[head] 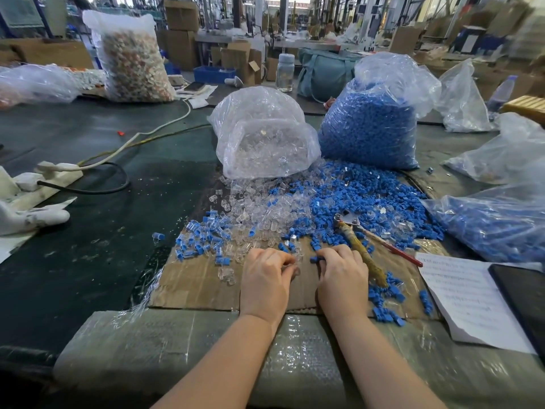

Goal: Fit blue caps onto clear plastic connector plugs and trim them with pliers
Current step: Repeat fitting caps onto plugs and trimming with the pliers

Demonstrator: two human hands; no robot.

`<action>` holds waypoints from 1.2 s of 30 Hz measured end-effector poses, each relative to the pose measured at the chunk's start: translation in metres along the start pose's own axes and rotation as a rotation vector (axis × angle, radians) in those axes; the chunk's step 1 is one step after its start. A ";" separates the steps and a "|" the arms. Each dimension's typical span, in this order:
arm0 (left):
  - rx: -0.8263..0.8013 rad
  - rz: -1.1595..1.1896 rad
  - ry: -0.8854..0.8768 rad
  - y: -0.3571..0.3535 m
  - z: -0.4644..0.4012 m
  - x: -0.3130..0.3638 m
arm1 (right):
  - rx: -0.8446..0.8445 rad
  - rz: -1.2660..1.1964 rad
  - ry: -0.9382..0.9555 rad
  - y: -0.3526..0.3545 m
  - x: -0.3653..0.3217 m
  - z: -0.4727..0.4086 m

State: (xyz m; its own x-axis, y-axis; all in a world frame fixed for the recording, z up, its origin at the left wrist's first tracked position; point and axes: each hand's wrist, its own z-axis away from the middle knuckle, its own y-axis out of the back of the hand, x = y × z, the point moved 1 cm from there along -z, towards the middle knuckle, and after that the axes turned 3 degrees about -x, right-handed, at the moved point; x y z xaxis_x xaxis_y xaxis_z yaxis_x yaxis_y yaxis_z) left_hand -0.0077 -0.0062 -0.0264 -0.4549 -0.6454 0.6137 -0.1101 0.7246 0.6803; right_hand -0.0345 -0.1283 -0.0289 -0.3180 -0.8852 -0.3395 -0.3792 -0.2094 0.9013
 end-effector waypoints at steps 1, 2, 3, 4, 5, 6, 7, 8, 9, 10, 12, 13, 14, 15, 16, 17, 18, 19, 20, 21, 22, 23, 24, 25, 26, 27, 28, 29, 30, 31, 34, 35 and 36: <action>0.005 -0.002 -0.008 0.001 0.000 0.001 | 0.001 -0.004 0.004 0.000 0.000 0.000; 0.011 -0.007 -0.018 0.002 0.000 0.002 | 0.003 -0.007 0.008 0.000 -0.001 0.000; 0.021 -0.012 -0.028 0.003 0.001 0.003 | 0.008 -0.011 0.012 0.000 -0.001 0.000; 0.036 -0.015 -0.033 0.003 0.001 0.004 | 0.016 -0.022 0.016 0.000 -0.001 0.000; 0.054 -0.012 -0.033 0.004 0.001 0.004 | 0.025 -0.038 0.021 0.000 -0.001 0.001; 0.070 -0.007 -0.030 0.005 0.001 0.005 | 0.033 -0.053 0.025 0.001 -0.002 0.001; 0.077 -0.002 -0.026 0.006 0.001 0.005 | 0.039 -0.067 0.032 0.001 -0.002 0.001; 0.072 0.002 -0.023 0.006 0.001 0.005 | 0.045 -0.084 0.041 0.001 -0.002 0.001; 0.054 0.009 -0.022 0.006 0.002 0.005 | 0.052 -0.101 0.053 0.001 -0.002 0.002; 0.027 0.023 -0.023 0.006 0.003 0.005 | 0.059 -0.115 0.065 0.002 -0.003 0.002; -0.030 0.045 -0.048 0.006 0.005 0.008 | 0.062 -0.123 0.079 0.002 -0.003 0.003; -0.056 0.042 -0.072 0.006 0.005 0.009 | 0.061 -0.124 0.083 0.002 -0.003 0.003; -0.082 0.037 -0.095 0.005 0.005 0.010 | 0.062 -0.127 0.086 0.002 -0.002 0.003; -0.110 0.032 -0.110 0.005 0.005 0.010 | 0.062 -0.133 0.087 0.002 -0.002 0.004; -0.136 0.028 -0.114 0.004 0.005 0.009 | 0.059 -0.140 0.087 0.002 -0.002 0.004; -0.155 0.022 -0.107 0.002 0.004 0.008 | 0.053 -0.147 0.088 0.002 -0.002 0.004; -0.163 0.017 -0.087 0.002 0.003 0.007 | 0.050 -0.156 0.091 0.002 -0.002 0.004; -0.158 0.016 -0.057 0.001 0.002 0.005 | 0.050 -0.166 0.094 0.003 -0.002 0.004; -0.140 0.026 -0.021 0.001 0.002 0.004 | 0.054 -0.179 0.097 0.004 -0.002 0.004; -0.116 0.046 0.016 0.001 0.001 0.002 | 0.060 -0.192 0.100 0.004 -0.002 0.004; -0.093 0.077 0.053 0.002 0.000 0.001 | 0.068 -0.206 0.103 0.005 -0.002 0.005; -0.076 0.112 0.089 0.002 0.000 0.001 | 0.075 -0.221 0.105 0.006 -0.002 0.005; -0.065 0.143 0.120 0.003 0.000 0.000 | 0.080 -0.233 0.106 0.006 -0.002 0.005; -0.060 0.163 0.144 0.003 0.000 0.000 | 0.084 -0.242 0.109 0.007 -0.002 0.005; -0.058 0.174 0.160 0.003 0.001 -0.001 | 0.088 -0.252 0.116 0.007 -0.002 0.005; -0.060 0.186 0.173 0.003 0.001 -0.001 | 0.096 -0.264 0.127 0.008 -0.002 0.005; -0.065 0.205 0.185 0.003 0.001 -0.002 | 0.105 -0.278 0.139 0.008 -0.002 0.005; -0.071 0.227 0.194 0.003 0.001 -0.002 | 0.112 -0.291 0.147 0.008 -0.002 0.005; -0.076 0.249 0.199 0.003 0.001 -0.001 | 0.115 -0.302 0.147 0.008 -0.002 0.005; -0.077 0.272 0.205 0.004 0.000 -0.001 | 0.115 -0.314 0.142 0.008 -0.001 0.005; -0.080 0.349 0.233 0.004 0.000 -0.001 | 0.108 -0.361 0.117 0.009 0.000 0.004; -0.088 0.347 0.229 0.004 0.000 -0.001 | 0.108 -0.369 0.120 0.009 0.000 0.004; -0.093 0.340 0.221 0.004 0.000 -0.002 | 0.112 -0.373 0.127 0.009 0.000 0.004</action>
State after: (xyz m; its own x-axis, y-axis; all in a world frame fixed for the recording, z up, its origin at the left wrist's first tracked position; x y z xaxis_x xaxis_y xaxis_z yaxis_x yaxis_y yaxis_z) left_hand -0.0072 -0.0025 -0.0245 -0.2499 -0.4170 0.8739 0.0983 0.8869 0.4514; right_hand -0.0416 -0.1286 -0.0214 -0.0335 -0.8028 -0.5953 -0.5431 -0.4854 0.6851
